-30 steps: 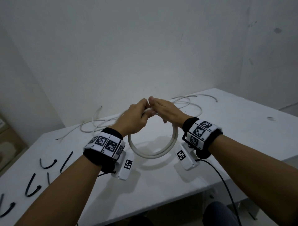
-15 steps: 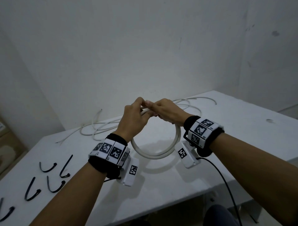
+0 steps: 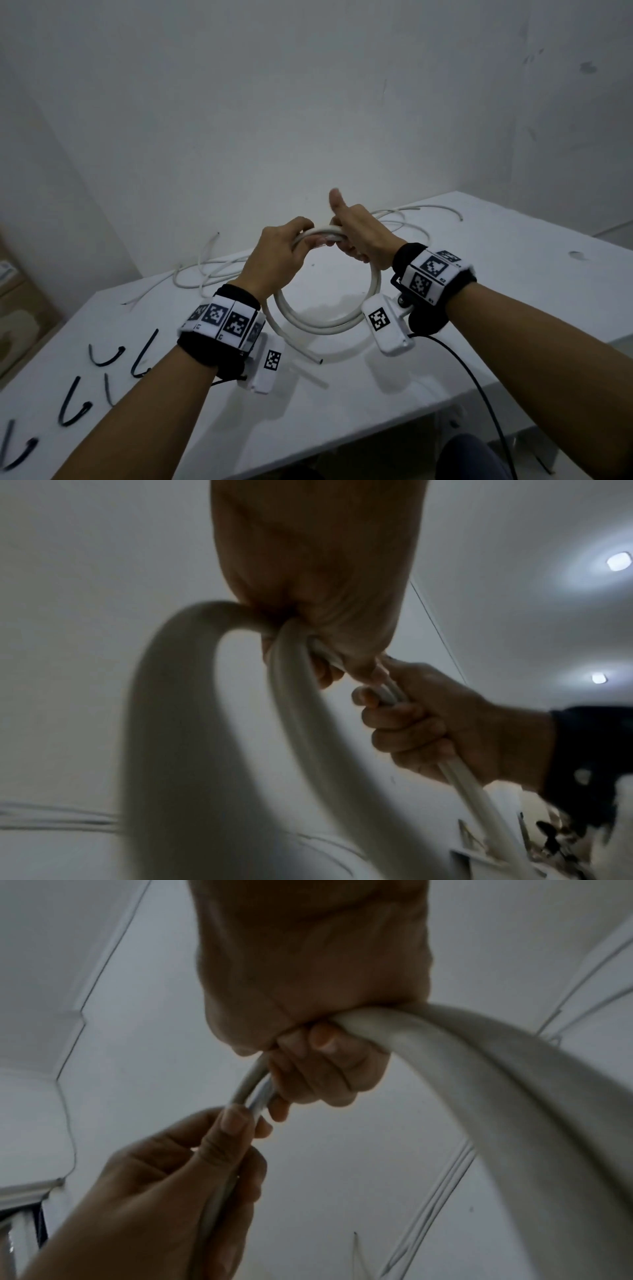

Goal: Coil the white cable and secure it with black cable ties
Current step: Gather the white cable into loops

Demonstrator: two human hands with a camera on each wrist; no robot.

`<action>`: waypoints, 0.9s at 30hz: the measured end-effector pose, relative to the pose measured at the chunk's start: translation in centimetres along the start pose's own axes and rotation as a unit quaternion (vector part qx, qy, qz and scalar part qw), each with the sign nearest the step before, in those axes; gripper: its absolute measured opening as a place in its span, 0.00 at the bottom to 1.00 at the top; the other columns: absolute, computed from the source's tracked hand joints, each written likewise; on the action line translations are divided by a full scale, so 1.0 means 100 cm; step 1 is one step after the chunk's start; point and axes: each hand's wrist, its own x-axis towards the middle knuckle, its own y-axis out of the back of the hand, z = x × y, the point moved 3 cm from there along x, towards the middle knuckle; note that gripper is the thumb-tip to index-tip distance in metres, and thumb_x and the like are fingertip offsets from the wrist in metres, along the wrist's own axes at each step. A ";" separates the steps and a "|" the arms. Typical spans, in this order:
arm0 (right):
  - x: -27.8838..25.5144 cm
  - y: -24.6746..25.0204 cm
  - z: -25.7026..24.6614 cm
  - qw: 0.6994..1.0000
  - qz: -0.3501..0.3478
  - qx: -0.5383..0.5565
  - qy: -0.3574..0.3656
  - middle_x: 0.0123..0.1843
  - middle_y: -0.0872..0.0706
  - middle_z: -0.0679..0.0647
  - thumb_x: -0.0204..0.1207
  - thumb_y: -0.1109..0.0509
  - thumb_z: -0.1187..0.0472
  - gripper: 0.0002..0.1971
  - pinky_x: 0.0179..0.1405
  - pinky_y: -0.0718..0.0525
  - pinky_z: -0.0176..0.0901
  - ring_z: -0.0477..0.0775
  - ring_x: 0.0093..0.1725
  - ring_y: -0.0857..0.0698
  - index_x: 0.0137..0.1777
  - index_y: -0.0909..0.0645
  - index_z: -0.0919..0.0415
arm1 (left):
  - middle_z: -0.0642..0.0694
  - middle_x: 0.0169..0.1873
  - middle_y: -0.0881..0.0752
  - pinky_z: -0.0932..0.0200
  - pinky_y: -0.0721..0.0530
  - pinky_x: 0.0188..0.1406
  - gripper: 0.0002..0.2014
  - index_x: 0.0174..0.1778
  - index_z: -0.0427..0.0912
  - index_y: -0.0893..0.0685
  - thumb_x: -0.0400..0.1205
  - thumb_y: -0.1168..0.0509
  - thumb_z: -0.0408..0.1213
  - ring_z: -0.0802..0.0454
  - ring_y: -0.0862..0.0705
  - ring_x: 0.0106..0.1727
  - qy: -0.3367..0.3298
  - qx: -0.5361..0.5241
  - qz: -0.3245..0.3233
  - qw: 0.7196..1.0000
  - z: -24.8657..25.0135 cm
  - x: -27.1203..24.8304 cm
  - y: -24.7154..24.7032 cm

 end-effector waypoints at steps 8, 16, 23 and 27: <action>0.002 0.010 -0.004 0.991 0.126 0.042 -0.001 0.21 0.20 0.56 0.79 0.41 0.36 0.31 0.13 0.32 0.34 0.50 0.15 0.28 0.28 0.23 0.63 | 0.50 0.22 0.25 0.66 0.32 0.26 0.11 0.42 0.38 0.15 0.84 0.35 0.41 0.53 0.30 0.25 -0.022 -0.033 0.056 0.998 -0.006 0.004 0.006; -0.001 0.002 0.008 0.989 0.119 0.073 -0.043 0.22 0.29 0.53 0.84 0.47 0.42 0.28 0.12 0.40 0.31 0.47 0.17 0.35 0.26 0.33 0.59 | 0.52 0.20 0.28 0.68 0.34 0.25 0.12 0.37 0.40 0.18 0.84 0.35 0.43 0.54 0.32 0.24 -0.027 -0.040 0.025 0.999 -0.006 0.004 -0.001; -0.001 -0.005 0.013 0.973 0.067 0.132 -0.179 0.18 0.33 0.50 0.76 0.61 0.27 0.36 0.14 0.43 0.31 0.47 0.14 0.39 0.24 0.36 0.57 | 0.56 0.24 0.22 0.70 0.29 0.28 0.08 0.45 0.44 0.15 0.81 0.32 0.46 0.59 0.26 0.26 0.001 -0.029 -0.025 0.999 -0.012 -0.002 -0.003; -0.002 -0.004 0.018 0.954 0.024 0.191 -0.228 0.18 0.35 0.49 0.74 0.63 0.24 0.40 0.15 0.44 0.31 0.46 0.16 0.41 0.21 0.33 0.58 | 0.53 0.25 0.21 0.70 0.28 0.26 0.10 0.56 0.49 0.19 0.82 0.32 0.45 0.58 0.26 0.23 0.024 -0.025 -0.024 0.999 -0.015 -0.006 -0.003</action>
